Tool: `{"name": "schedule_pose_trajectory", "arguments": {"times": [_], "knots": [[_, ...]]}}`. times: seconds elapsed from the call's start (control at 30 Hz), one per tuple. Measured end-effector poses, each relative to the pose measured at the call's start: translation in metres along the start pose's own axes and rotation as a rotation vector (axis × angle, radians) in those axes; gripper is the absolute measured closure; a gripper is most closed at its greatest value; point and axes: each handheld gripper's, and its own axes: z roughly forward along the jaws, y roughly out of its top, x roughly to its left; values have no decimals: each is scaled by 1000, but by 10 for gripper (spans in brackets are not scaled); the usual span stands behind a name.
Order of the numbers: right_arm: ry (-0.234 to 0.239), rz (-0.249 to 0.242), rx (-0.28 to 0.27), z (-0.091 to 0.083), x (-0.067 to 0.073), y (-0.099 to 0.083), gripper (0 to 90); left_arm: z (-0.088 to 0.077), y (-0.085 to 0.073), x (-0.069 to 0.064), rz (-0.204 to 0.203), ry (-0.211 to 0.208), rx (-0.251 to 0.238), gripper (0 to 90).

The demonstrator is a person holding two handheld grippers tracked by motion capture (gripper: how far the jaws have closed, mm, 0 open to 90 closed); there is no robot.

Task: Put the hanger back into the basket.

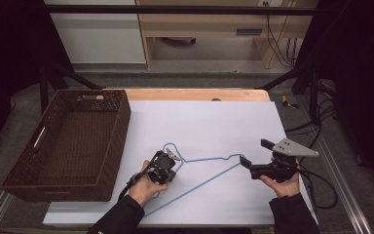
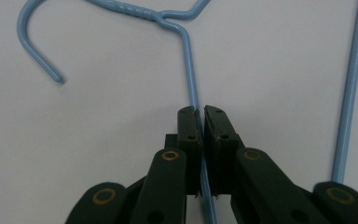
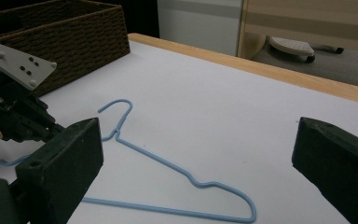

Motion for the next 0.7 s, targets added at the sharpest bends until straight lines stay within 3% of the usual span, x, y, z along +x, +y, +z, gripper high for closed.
{"name": "schedule_pose_trajectory", "arguments": {"times": [0.23, 0.53, 0.7], "knots": [[5, 0, 3, 2, 1, 0, 24, 0, 0, -1, -17, 7, -4, 863], [18, -11, 12, 5, 4, 0, 27, -2, -2, -4, 18, 43, -27, 870], [34, -22, 33, 12, 9, -1, 33, -10, -3, -3, 21, 57, -67, 871]]}}
